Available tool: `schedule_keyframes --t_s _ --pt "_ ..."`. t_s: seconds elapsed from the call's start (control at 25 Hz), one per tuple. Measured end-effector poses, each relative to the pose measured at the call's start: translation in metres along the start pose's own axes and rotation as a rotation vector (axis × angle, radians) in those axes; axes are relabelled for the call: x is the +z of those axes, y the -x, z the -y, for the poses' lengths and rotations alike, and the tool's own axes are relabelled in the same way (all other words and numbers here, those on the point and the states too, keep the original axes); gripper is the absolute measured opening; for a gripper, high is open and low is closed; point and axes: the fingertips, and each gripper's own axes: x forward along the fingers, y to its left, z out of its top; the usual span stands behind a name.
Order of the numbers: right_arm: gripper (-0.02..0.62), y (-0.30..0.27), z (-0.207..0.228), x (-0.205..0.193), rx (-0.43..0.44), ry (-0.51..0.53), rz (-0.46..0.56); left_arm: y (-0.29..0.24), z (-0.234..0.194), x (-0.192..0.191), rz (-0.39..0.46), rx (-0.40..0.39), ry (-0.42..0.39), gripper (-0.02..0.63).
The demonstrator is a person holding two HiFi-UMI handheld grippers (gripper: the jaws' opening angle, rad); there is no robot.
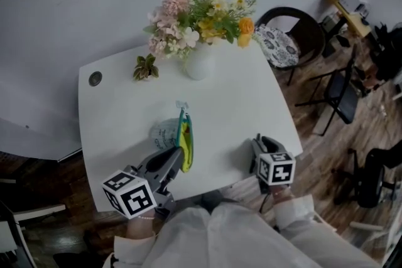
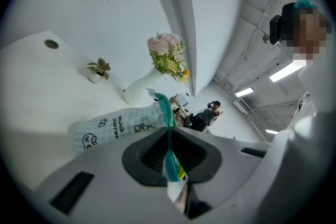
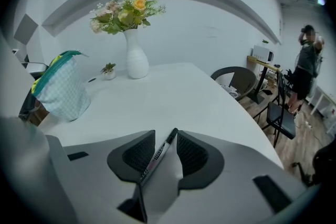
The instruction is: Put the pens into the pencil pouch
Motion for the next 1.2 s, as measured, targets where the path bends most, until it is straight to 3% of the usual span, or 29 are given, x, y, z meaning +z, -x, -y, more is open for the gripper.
schedule_keyframes --t_s 0.32,0.72,1.2 --pt "0.110 -0.005 -0.001 -0.004 0.005 0.000 -0.024 -0.001 0.000 -0.002 -0.004 -0.006 0.005 0.025" --pt "0.040 -0.005 -0.010 -0.001 0.011 0.033 -0.035 0.001 -0.002 -0.003 -0.003 -0.007 -0.006 0.025" --pt "0.038 0.010 -0.046 0.036 0.142 0.045 0.074 0.005 -0.002 -0.001 0.011 -0.001 -0.013 0.025"
